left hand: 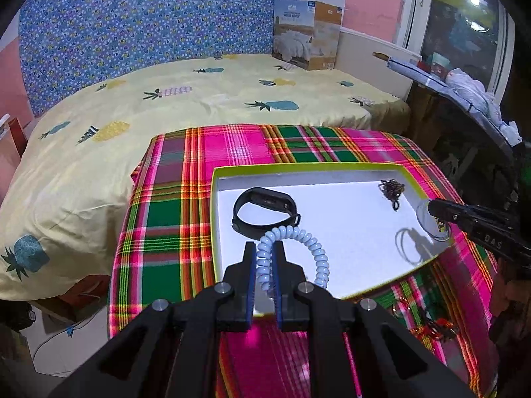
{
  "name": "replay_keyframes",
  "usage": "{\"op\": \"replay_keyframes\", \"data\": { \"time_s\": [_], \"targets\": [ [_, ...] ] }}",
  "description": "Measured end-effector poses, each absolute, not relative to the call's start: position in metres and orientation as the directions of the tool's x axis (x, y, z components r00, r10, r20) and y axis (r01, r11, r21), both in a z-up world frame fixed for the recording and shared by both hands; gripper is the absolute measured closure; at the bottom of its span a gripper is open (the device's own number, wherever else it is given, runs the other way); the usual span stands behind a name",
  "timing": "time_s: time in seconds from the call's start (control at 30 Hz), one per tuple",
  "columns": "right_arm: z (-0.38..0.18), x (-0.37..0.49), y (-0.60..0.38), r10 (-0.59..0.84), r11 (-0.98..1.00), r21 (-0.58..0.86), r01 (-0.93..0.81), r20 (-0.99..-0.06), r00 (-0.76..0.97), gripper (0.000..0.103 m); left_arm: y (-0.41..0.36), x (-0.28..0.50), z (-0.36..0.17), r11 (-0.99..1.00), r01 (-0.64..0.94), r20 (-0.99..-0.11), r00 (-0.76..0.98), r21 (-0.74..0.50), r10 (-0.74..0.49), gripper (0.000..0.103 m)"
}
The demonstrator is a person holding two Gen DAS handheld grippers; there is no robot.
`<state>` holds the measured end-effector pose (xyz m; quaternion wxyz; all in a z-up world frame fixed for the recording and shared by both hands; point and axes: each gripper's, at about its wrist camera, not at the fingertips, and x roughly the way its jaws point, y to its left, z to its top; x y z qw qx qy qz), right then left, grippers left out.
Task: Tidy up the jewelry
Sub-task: 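Carry both items into the box and open the right tool on the white cable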
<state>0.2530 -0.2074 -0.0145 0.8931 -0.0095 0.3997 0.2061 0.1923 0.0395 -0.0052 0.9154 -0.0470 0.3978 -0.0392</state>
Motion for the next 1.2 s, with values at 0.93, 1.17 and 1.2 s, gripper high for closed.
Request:
{"op": "replay_keyframes", "data": {
  "time_s": [0.93,1.17,1.2],
  "targets": [
    [-0.047,0.285,-0.193,0.254,0.925,0.028,-0.380,-0.788,0.560,0.091,0.034,0.213,-0.035,0.997,0.034,-0.784,0.616,-0.069,-0.075,0.092],
    [-0.039,0.276,-0.192,0.258,0.923,0.022,-0.384,-0.777,0.575,0.076,0.037,0.208,-0.029,0.996,0.033,-0.776,0.625,-0.084,-0.086,0.082],
    [-0.037,0.275,-0.192,0.258,0.923,0.022,-0.383,-0.774,0.578,0.076,0.037,0.206,-0.027,0.996,0.030,-0.772,0.630,-0.083,-0.083,0.082]
  ]
}}
